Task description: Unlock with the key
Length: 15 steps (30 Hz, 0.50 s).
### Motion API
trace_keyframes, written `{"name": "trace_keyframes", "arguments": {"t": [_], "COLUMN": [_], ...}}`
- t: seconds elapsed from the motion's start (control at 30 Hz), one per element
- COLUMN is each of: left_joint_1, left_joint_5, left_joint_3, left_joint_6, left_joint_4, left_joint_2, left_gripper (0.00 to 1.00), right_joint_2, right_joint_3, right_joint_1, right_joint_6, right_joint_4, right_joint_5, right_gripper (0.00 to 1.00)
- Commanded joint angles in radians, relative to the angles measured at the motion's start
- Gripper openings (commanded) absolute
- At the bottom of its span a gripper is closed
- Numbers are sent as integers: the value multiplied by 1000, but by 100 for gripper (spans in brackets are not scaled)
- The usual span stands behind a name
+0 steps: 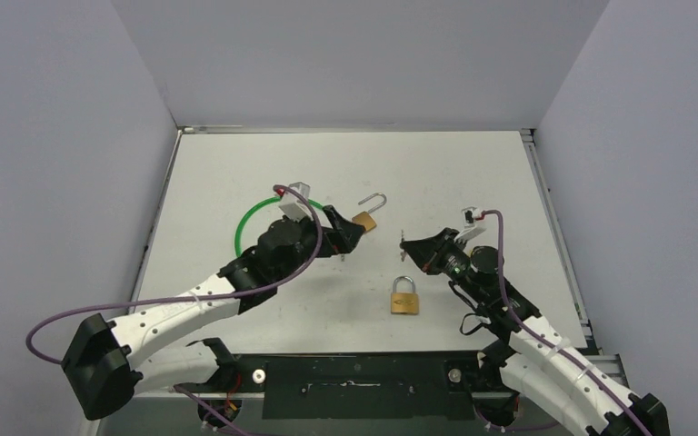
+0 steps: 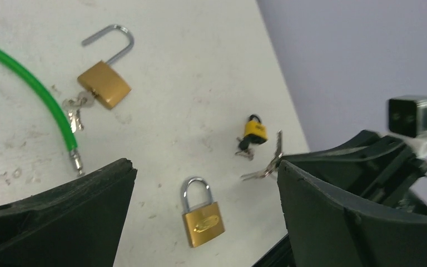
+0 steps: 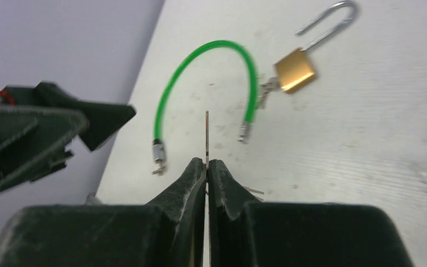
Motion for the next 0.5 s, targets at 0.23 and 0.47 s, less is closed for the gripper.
{"name": "trace_keyframes", "arguments": {"t": [0.23,0.47], "left_joint_1": [-319,-415], "left_joint_5": [-297,-304], "left_joint_3": [246,506], "left_joint_6": [-11,-36], "left_joint_4": [-269,-442], "left_joint_2": [430,732], "left_gripper": [97,97], "right_joint_2": [-184,-235], "right_joint_3": [75,53], "right_joint_1": [-61,-66], "right_joint_6": [29,85], "right_joint_4": [-614,-692], "right_joint_5": [558,602], "right_gripper": [0,0]}}
